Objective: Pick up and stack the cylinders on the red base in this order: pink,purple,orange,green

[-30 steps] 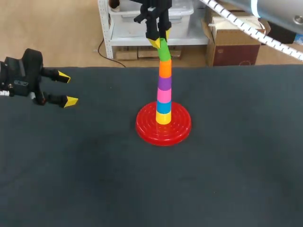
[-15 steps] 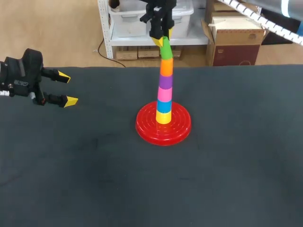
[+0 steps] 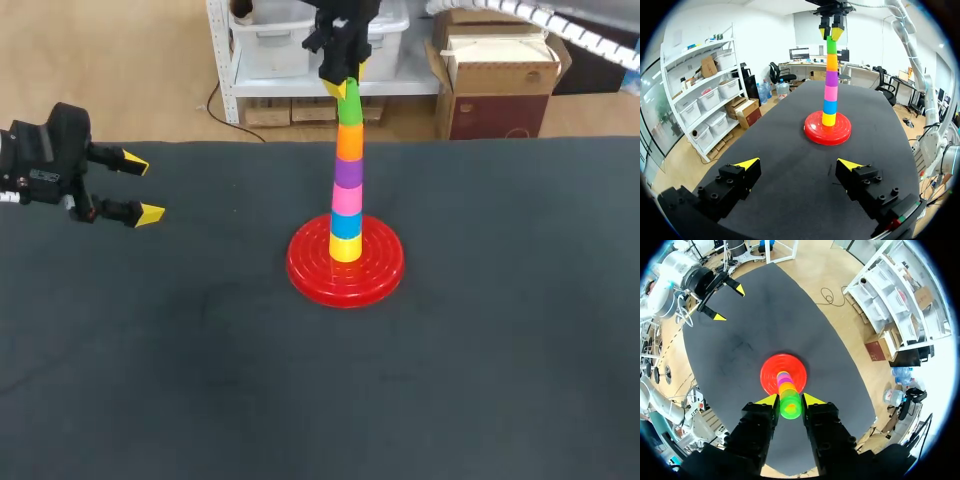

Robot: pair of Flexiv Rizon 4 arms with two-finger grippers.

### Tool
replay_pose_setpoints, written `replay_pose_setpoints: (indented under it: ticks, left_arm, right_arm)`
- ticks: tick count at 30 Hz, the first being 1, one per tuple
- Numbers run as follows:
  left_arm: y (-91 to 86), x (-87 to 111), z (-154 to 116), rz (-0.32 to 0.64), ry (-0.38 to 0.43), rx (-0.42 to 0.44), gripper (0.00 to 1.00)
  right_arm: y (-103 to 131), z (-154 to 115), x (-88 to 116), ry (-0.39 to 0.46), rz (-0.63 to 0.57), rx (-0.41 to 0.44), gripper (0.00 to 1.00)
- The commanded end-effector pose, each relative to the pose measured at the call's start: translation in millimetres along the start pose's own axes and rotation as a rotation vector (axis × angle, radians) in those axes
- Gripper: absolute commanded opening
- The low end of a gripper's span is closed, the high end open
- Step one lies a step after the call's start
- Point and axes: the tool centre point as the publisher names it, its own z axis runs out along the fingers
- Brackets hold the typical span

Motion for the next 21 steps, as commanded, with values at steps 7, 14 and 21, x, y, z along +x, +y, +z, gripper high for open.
replay_pose_setpoints:
  ticks: [7, 14, 21]
  left_arm:
    - [-1.4, 1.7, 0, 0.003, -0.006, -0.005, 1.0]
    - [-1.4, 1.7, 0, 0.003, -0.006, -0.005, 1.0]
    - [-1.4, 1.7, 0, 0.003, -0.006, -0.005, 1.0]
  right_arm:
    - [2, 4, 8, -0.103, 0.007, 0.008, 0.0]
    - [3, 18, 7, -0.102, 0.006, -0.034, 0.0]
    - [1, 30, 6, -0.104, 0.017, -0.064, 0.0]
